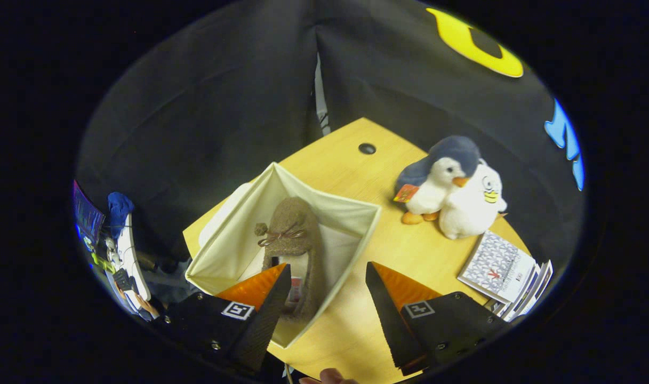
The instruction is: Open the storage box then place both shoes into the box .Put the left shoe in first, then the right shoe, with the right side of both shoes facing outward in a uniform manner.
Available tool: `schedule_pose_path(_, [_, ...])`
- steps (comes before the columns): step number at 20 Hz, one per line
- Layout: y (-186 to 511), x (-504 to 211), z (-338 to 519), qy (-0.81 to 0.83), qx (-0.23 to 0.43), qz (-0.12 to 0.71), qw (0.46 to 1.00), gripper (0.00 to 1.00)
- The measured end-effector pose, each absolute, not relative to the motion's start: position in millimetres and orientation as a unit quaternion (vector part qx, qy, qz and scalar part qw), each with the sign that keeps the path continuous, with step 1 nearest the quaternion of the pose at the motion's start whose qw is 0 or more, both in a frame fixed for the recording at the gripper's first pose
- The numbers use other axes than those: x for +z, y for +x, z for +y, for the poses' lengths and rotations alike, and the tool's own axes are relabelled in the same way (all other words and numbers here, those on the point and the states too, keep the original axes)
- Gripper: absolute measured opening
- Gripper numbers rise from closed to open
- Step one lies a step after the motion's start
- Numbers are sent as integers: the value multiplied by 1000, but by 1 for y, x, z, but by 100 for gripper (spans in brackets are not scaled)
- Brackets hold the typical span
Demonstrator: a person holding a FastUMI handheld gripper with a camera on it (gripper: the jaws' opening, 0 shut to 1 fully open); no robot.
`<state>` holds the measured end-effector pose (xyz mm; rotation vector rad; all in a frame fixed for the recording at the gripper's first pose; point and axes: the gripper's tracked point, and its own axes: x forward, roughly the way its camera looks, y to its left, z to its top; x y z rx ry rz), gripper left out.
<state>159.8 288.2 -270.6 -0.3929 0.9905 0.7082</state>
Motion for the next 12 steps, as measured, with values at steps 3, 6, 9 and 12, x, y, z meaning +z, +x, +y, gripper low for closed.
schedule_pose_path(3, [177,-226,242,-164,288,397,856,87])
schedule_pose_path(6, [184,-194,198,-148,243,344,895,87])
schedule_pose_path(9, [183,-172,159,-127,207,316,917,87])
schedule_pose_path(12, [183,-154,124,-106,173,290,935,87])
